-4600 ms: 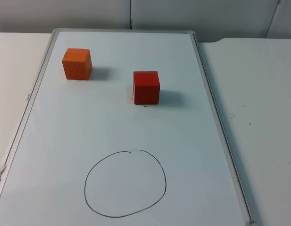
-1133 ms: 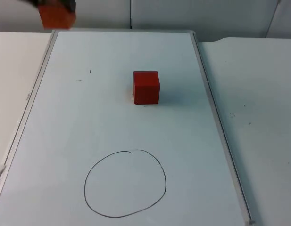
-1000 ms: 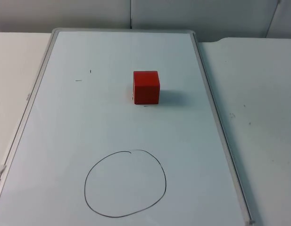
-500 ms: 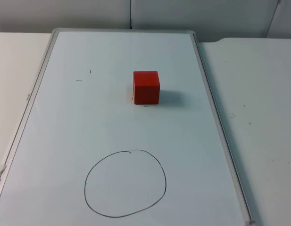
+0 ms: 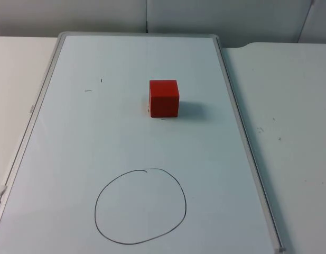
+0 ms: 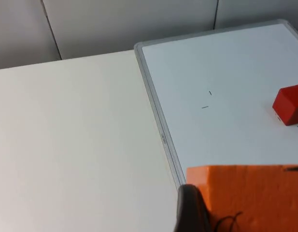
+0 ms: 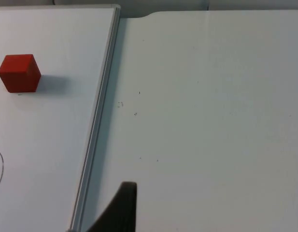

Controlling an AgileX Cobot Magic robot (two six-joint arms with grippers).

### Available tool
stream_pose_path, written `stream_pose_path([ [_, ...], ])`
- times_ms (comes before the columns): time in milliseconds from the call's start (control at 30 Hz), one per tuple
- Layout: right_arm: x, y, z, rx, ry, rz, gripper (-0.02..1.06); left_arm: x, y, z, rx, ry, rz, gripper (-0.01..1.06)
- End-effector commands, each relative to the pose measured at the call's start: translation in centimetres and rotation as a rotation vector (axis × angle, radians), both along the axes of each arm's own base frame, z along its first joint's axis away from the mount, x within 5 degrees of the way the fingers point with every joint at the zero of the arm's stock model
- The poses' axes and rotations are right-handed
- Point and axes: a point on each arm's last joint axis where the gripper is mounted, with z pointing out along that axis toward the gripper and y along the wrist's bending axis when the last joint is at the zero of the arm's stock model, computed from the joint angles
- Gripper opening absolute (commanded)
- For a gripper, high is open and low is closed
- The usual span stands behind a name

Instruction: Pick up one cube with the left hand and another cube with the right hand. First place the cube in the right hand at the target position, then stack the cube in the left hand on top.

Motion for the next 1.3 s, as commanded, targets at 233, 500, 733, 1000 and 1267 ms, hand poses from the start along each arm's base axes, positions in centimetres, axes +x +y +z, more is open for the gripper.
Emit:
stream_pose_path([
  [233,0.1,0.1,-0.1,0.007,-0.008,-0.005,1.05,-3.2,0.7,-1.7,-0.028,-0.085,-0.003,0.0],
  [500,0.6,0.9,2.4,0.042,-0.066,0.081,1.01,-3.3,0.8,-1.8,-0.026,-0.073,-0.002,0.0],
  [733,7.3,2.6,7.7,0.035,-0.05,0.245,1.01,-3.3,0.8,-1.8,-0.023,-0.076,-0.003,0.0],
  [1000,18.8,5.1,12.9,0.095,0.058,0.394,1.01,-3.3,0.8,-1.8,-0.023,-0.076,-0.003,0.0],
  [1267,32.2,16.6,11.1,0.05,0.269,0.457,1.01,-3.3,0.8,-1.8,-0.023,-0.076,-0.003,0.0],
])
